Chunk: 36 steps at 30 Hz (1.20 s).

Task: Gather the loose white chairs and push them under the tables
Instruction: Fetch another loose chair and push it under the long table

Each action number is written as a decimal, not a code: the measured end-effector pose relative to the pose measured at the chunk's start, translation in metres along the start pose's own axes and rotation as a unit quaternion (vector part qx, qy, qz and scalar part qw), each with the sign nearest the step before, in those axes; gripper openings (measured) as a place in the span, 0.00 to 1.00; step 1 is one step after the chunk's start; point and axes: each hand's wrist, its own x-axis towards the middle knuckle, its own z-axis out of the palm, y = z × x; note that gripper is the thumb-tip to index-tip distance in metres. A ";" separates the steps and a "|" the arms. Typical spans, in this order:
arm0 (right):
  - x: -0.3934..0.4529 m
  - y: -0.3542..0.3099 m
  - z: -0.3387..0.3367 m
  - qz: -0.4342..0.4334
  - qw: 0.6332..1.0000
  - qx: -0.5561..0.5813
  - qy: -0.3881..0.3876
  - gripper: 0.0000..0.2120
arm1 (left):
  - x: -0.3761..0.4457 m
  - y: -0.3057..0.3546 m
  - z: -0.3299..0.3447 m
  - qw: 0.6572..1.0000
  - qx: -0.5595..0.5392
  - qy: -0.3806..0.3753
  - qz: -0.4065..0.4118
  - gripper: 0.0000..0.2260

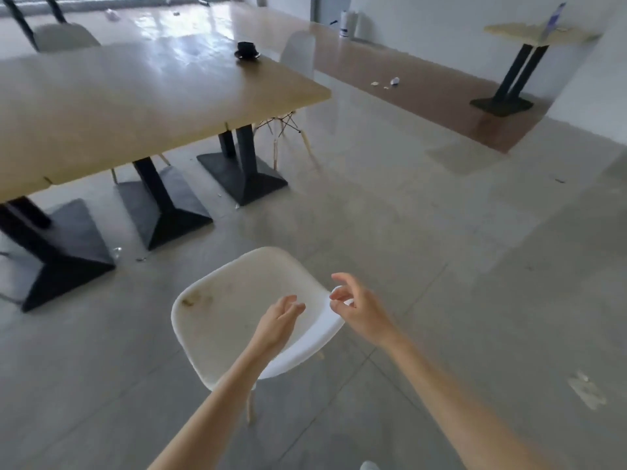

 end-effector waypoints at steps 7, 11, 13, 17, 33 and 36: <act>0.016 0.027 -0.009 -0.111 0.962 -0.149 -0.202 0.23 | -0.032 -0.003 0.031 0.997 0.009 0.055 -0.044 0.33; 0.023 0.038 0.004 -0.194 0.905 -0.263 -0.272 0.25 | -0.037 -0.019 0.046 0.986 0.161 0.017 -0.042 0.30; 0.029 0.044 0.013 -0.235 0.867 -0.335 -0.286 0.23 | -0.028 -0.027 0.052 0.960 0.273 0.039 -0.041 0.24; 0.043 0.060 0.029 -0.303 0.823 -0.399 -0.268 0.18 | -0.006 -0.038 0.068 0.924 0.368 0.087 -0.052 0.18; 0.082 0.058 0.037 -0.379 0.742 -0.493 -0.251 0.08 | 0.025 -0.043 0.066 0.861 0.487 0.141 -0.032 0.07; 0.095 0.058 0.042 -0.385 0.744 -0.470 -0.276 0.12 | 0.038 -0.048 0.063 0.868 0.475 0.143 -0.030 0.13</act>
